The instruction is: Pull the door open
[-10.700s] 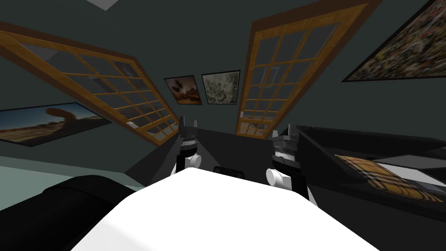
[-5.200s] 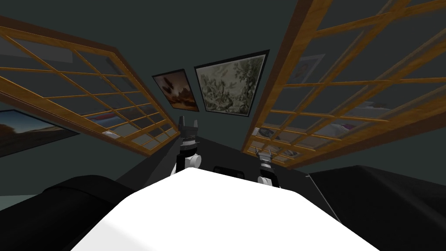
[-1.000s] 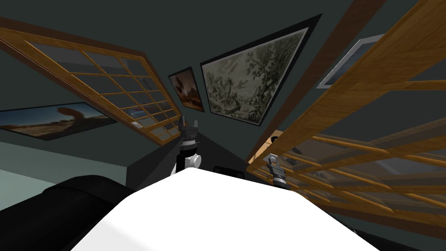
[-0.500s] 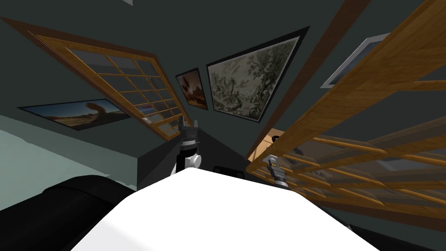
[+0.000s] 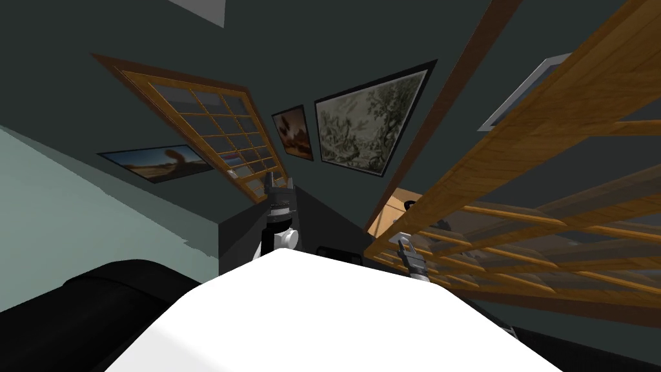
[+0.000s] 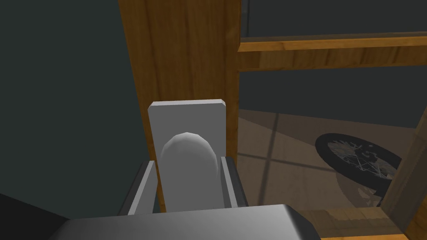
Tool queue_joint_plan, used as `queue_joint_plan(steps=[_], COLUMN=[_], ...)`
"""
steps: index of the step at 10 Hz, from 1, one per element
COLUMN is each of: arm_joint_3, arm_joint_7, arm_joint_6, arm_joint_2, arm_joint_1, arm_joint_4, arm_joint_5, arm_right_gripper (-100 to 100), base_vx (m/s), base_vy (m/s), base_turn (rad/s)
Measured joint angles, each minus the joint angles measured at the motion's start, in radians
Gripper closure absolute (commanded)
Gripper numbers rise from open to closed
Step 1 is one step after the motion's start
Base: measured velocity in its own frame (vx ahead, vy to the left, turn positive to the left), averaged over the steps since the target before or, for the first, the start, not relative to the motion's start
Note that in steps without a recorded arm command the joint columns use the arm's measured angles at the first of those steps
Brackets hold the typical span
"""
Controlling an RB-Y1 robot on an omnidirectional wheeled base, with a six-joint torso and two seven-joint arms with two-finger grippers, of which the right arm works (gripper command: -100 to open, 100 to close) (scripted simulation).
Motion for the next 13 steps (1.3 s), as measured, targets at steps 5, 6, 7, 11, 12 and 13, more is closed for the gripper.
queue_joint_plan(steps=[5, 6, 7, 11, 12, 13], arm_joint_3=[0.037, 0.048, 0.052, 0.065, 0.07, 0.075], arm_joint_7=[-0.05, -0.06, -0.062, -0.088, -0.096, -0.104], arm_joint_6=[-0.073, -0.088, -0.09, -0.127, -0.136, -0.147], arm_joint_2=[-0.033, -0.036, -0.035, -0.05, -0.054, -0.06], arm_joint_1=[0.01, 0.01, 0.011, 0.002, 0.002, 0.002], arm_joint_4=[0.042, 0.055, 0.059, 0.091, 0.099, 0.107], arm_joint_5=[0.022, 0.028, 0.03, 0.04, 0.043, 0.046], arm_right_gripper=[100, 100, 100, 100, 100, 100], base_vx=[-0.257, -0.106, -0.136, -0.24, -0.272, -0.258], base_vy=[-0.054, -0.024, -0.044, -0.053, -0.038, -0.029], base_turn=[0.156, 0.029, 0.152, 0.174, 0.15, 0.112])
